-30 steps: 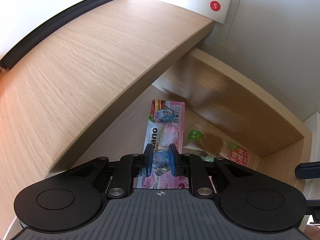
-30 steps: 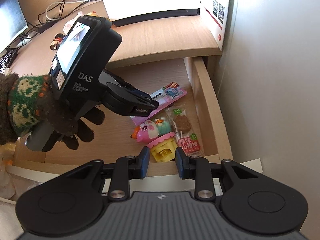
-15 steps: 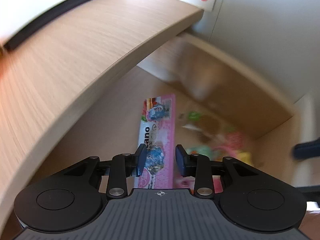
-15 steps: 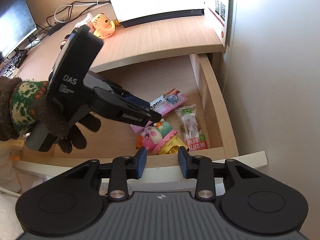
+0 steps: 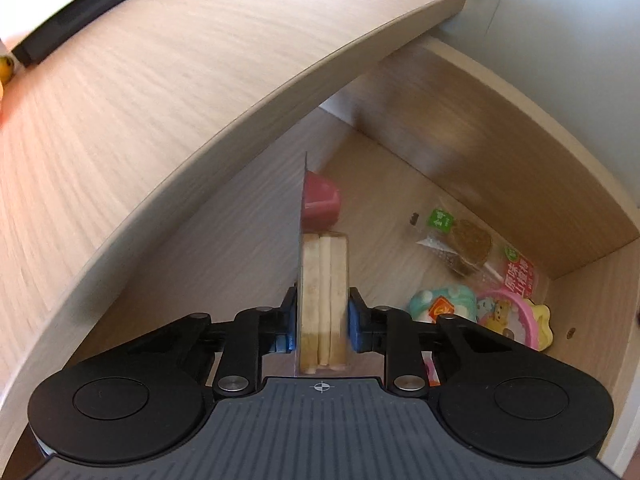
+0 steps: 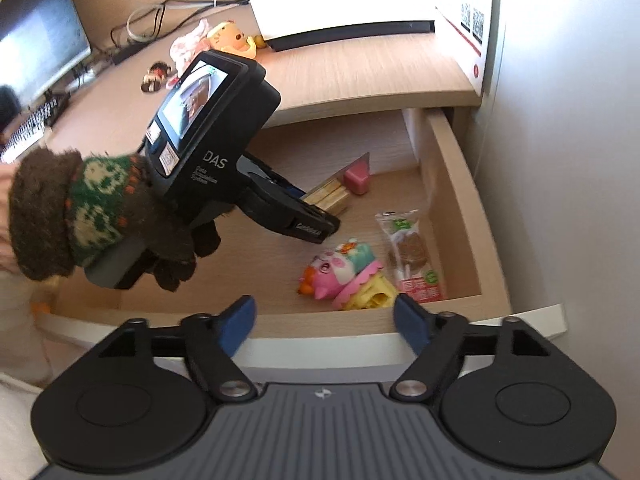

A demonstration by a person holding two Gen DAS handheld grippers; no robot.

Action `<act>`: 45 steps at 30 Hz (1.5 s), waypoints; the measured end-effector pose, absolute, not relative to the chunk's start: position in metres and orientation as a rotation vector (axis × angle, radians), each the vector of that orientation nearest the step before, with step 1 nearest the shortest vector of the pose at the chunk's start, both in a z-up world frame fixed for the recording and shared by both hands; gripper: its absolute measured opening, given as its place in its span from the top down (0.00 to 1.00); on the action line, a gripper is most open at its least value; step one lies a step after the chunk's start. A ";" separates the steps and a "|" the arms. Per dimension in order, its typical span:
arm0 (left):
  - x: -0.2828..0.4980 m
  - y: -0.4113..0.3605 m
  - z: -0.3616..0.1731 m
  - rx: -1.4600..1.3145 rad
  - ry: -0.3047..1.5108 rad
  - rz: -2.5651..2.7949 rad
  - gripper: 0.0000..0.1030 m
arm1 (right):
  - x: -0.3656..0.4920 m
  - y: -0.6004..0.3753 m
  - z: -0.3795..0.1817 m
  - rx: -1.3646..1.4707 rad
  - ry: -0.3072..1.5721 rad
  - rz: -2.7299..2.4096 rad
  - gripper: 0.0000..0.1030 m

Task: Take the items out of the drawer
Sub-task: 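Grasp the tan biscuit stick packet with the left tool, then grasp the pink pig toy with the right tool while the left lifts the biscuit packet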

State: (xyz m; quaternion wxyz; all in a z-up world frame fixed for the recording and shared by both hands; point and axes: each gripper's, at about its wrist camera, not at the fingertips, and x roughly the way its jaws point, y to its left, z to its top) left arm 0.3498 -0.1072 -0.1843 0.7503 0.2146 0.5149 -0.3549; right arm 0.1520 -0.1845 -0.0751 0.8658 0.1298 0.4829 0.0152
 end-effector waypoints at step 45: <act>0.308 0.104 -0.050 -0.006 1.037 -0.700 0.74 | 0.283 -0.090 -0.041 -0.071 1.259 0.154 0.67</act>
